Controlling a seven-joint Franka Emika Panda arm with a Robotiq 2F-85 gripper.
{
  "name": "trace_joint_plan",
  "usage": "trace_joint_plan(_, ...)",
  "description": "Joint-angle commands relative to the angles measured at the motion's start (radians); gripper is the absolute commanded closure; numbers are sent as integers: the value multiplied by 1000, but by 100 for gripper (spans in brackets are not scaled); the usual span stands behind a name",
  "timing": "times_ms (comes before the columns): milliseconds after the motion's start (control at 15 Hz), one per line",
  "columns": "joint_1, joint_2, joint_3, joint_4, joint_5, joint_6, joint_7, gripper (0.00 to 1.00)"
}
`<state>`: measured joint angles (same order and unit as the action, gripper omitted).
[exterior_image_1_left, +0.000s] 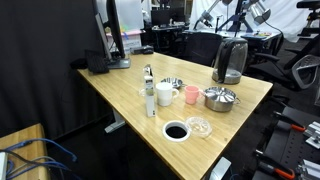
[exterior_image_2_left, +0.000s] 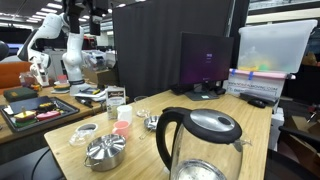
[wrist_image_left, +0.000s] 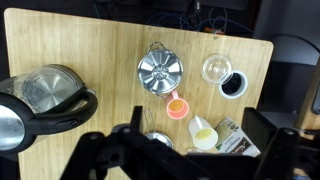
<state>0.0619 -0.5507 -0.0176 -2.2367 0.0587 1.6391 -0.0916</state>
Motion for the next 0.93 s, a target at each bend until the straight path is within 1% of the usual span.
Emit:
trace_joint_plan(0, -9, 2, 6, 2, 3, -2, -3, 0)
trace_joint_plan(267, -5, 3, 9, -3, 3, 4, -7, 0)
trace_joint_plan(333, 24, -10, 0, -24, 55, 3, -50, 0)
trace_joint_plan(400, 39, -18, 2, -39, 81, 1, -73, 0)
trace_joint_plan(467, 67, -41, 4, -76, 124, -2, -113, 0)
trace_joint_plan(600, 114, -70, 22, -138, 186, -9, -165, 0)
trace_joint_plan(733, 159, -91, 45, -195, 219, -25, -213, 0)
trace_joint_plan(867, 189, -99, 74, -241, 214, -35, -237, 0)
